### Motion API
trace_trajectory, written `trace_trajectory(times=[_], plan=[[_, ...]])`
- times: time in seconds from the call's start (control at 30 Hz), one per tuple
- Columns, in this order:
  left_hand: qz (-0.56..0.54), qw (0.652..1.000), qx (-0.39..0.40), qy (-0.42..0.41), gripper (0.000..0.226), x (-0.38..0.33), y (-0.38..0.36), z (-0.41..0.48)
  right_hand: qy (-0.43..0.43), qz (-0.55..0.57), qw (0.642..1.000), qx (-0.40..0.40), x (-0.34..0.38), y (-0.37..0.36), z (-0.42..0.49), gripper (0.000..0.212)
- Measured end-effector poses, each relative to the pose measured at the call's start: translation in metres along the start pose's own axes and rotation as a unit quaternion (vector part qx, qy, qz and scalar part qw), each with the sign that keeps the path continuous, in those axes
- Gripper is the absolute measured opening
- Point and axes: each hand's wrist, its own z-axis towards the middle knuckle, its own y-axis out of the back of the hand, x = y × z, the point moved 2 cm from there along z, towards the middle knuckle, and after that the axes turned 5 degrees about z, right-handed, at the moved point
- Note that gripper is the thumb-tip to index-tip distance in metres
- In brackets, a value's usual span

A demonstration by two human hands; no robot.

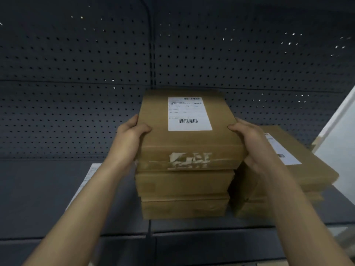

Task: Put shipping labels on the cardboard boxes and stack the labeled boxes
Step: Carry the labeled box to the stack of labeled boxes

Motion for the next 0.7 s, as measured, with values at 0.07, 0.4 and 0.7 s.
trace_trajectory(times=[0.07, 0.4, 0.7], plan=[[0.014, 1.000, 0.003, 0.006, 0.029, 0.000, 0.000, 0.002, -0.010, 0.001, 1.000, 0.011, -0.003, 0.001, 0.008, 0.040], [0.063, 0.997, -0.022, 0.040, 0.018, 0.004, 0.005, -0.002, -0.115, 0.036, 0.992, 0.044, -0.013, -0.001, 0.010, 0.057], [0.083, 0.995, -0.028, 0.044, 0.023, 0.002, 0.008, 0.000, -0.018, -0.119, 0.993, 0.013, 0.009, -0.015, -0.012, 0.022]])
